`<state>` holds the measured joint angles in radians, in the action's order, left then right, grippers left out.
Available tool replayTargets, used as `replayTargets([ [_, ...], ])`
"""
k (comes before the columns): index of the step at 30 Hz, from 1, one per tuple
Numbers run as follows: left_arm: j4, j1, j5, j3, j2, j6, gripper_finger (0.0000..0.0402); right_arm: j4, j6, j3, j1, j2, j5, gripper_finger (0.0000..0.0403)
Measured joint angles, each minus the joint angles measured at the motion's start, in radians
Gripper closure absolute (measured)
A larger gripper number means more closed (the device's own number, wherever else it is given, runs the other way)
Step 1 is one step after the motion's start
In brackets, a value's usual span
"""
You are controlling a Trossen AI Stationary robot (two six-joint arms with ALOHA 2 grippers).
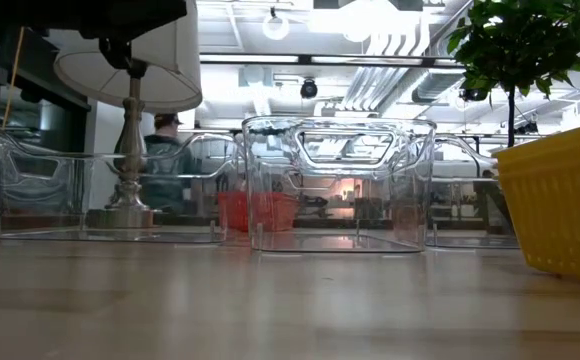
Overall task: Stack baskets by color
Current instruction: Stack the bottom orange bin on the top orange bins
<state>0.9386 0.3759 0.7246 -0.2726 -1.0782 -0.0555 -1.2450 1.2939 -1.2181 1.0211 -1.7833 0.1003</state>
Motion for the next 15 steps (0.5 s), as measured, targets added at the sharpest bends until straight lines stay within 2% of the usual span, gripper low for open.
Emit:
replayTargets([
  [10, -0.008, 0.0, 0.0, 0.0, 0.0, 0.0, 0.0401, 0.06, -0.056, 0.112, 0.0, -0.01, 0.045, 0.0264],
  [12, -0.008, 0.0, 0.0, 0.0, 0.0, 0.0, 0.0401, 0.089, -0.071, 0.12, 0.0, -0.01, 0.054, 0.0287],
  [15, -0.008, 0.0, 0.0, 0.0, 0.0, 0.0, 0.0401, 0.094, -0.087, 0.121, 0.0, -0.01, 0.077, 0.0352],
])
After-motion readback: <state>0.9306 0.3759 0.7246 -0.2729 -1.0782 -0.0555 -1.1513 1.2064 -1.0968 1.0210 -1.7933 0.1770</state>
